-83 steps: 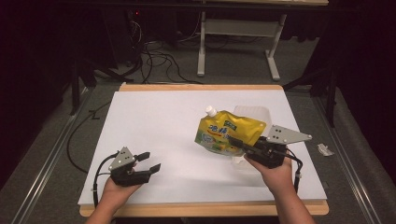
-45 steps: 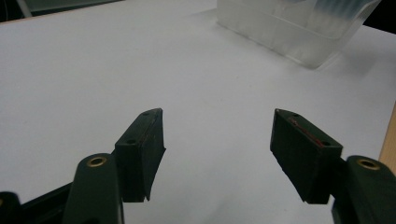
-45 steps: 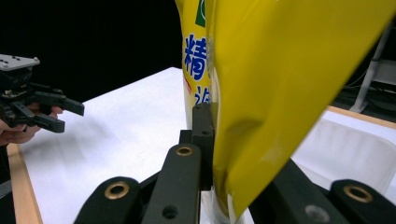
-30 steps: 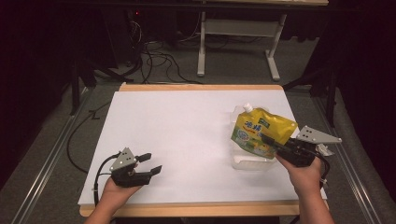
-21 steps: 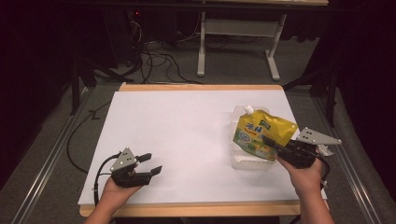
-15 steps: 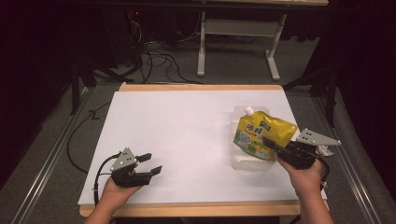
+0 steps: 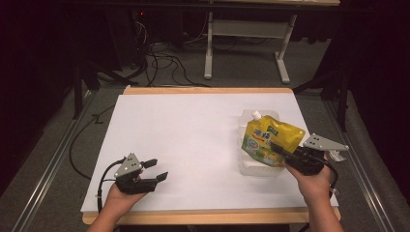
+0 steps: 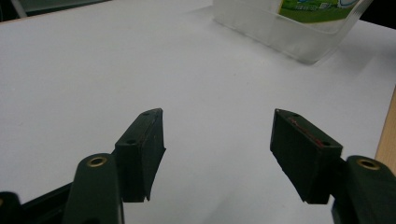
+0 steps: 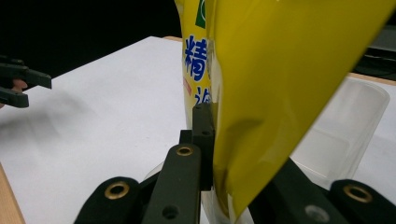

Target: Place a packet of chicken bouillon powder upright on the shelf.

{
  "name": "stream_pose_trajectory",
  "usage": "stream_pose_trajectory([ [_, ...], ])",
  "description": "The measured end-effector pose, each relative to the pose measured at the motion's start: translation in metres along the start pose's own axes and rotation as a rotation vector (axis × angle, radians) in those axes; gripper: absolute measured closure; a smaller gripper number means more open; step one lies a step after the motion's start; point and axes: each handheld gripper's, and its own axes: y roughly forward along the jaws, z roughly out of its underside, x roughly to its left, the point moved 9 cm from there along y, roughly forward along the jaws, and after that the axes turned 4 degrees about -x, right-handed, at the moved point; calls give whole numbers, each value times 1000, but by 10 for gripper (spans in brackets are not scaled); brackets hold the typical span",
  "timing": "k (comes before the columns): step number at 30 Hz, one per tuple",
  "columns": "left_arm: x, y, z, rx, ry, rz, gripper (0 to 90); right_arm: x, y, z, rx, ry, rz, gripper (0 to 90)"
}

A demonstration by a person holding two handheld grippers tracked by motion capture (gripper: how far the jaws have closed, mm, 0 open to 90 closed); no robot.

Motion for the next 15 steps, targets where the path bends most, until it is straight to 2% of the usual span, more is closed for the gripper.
stream_pose_trajectory([
  [15, -1, 0, 0, 2, -1, 2, 354, -6, 8, 17, 37, 26, 10, 852],
])
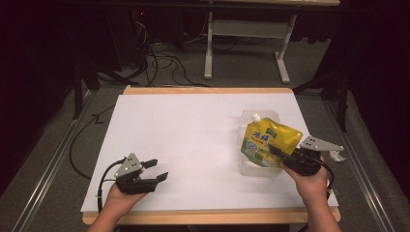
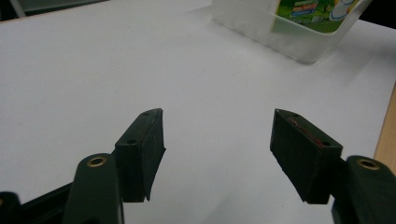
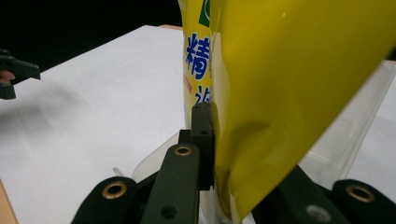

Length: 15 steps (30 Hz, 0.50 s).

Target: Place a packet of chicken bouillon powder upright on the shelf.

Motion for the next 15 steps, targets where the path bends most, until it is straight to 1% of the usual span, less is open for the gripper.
stream_pose_trajectory([
  [3, 0, 0, 0, 2, -2, -1, 354, -1, 1, 5, 5, 8, -2, 851],
  [6, -1, 1, 1, 3, -4, 1, 354, -5, 1, 8, 1, 30, -3, 851],
  [11, -1, 1, 1, 2, -5, 1, 354, -7, 1, 10, -4, 37, -6, 844],
  [15, -1, 1, 2, 6, 0, 1, 354, -7, 1, 9, -4, 39, 2, 824],
])
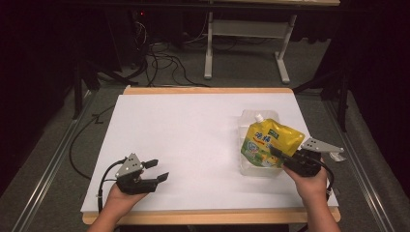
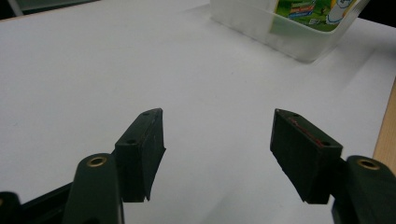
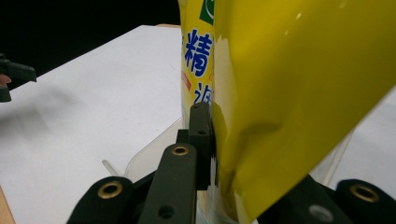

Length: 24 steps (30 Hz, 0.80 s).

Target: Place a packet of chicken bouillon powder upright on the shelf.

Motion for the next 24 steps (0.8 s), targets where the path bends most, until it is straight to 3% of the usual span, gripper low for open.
stream_pose_trajectory([
  [7, 0, 0, -1, -4, -8, 3, 354, 0, -2, -4, -14, 6, 23, 724],
  [14, -1, 0, -2, -6, -9, 4, 354, 1, -4, -12, -43, 20, 40, 500],
  [24, -1, 0, -2, -8, -14, 6, 354, 3, -10, -24, -87, 18, 73, 291],
])
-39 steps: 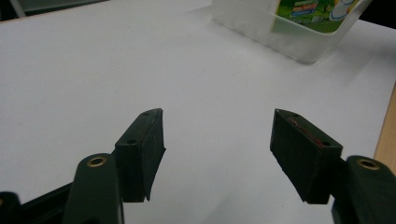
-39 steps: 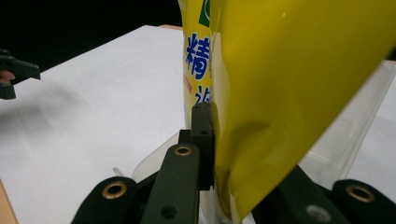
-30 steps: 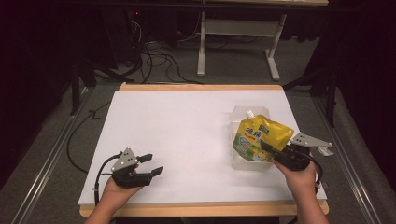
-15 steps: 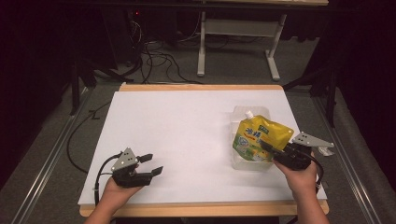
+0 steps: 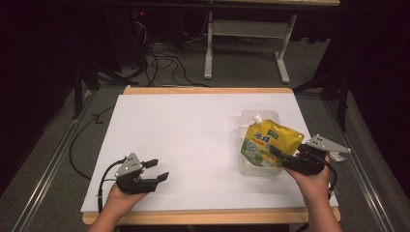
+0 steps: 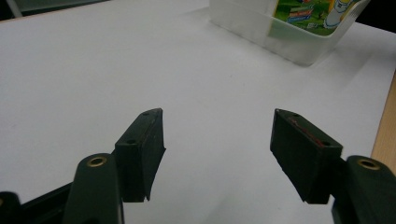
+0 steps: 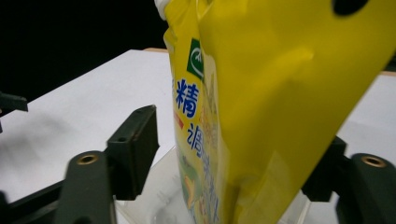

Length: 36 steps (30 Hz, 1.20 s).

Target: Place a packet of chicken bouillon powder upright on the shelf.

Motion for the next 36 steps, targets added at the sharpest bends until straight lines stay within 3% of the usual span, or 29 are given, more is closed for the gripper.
stream_pose_trajectory([
  [7, 0, 1, 1, 7, 4, 0, 354, -2, -9, -13, -41, -12, 30, 252],
  [16, 1, 1, 2, 8, 6, -1, 354, 0, -28, -38, -121, -34, 43, 240],
  [25, 0, 1, 1, 5, 4, 0, 354, 4, -42, -55, -163, -48, 50, 242],
  [29, -1, 1, 2, 6, 7, 4, 354, 11, -44, -60, -176, -61, 38, 241],
  [36, -2, 2, 1, 4, 4, 5, 354, 37, -42, -68, -189, -104, -22, 239],
])
